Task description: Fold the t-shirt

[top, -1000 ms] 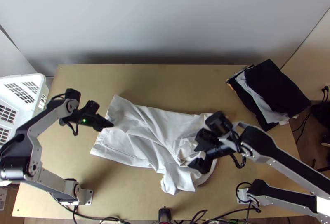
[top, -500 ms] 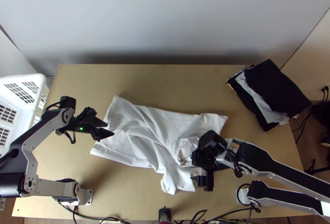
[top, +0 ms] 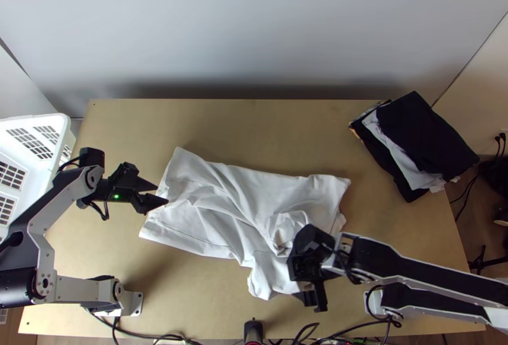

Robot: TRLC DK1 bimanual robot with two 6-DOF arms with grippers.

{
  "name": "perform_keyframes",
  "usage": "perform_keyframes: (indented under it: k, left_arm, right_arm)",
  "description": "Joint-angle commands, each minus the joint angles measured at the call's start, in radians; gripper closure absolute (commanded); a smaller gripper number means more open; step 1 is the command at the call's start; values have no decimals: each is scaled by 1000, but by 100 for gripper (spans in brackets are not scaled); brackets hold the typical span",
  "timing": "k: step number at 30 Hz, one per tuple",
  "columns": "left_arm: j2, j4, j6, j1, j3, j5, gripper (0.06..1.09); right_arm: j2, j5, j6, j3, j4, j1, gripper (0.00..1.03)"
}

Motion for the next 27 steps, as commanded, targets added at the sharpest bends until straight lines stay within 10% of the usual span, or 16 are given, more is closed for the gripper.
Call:
perform_keyframes:
  k: [1,7,13,24,27]
  left_arm:
    - [23,9,-3,14,25,0,10]
    - [38,32,-65,3,45,0,10]
    - [38,30,-69,3,39,0,10]
    - [12,-86,-164,15,91,-18,10]
    - [96,-274,-198,14,187,-244,10]
  right_arm:
    - [91,-57,52,-54,93,51,14]
    - [148,-59,54,-120,180,46,20]
    - [108,-57,60,-197,271,2,96]
    - [59,-56,146,-134,289,-101,100]
    - [53,-56,149,-145,289,-102,100]
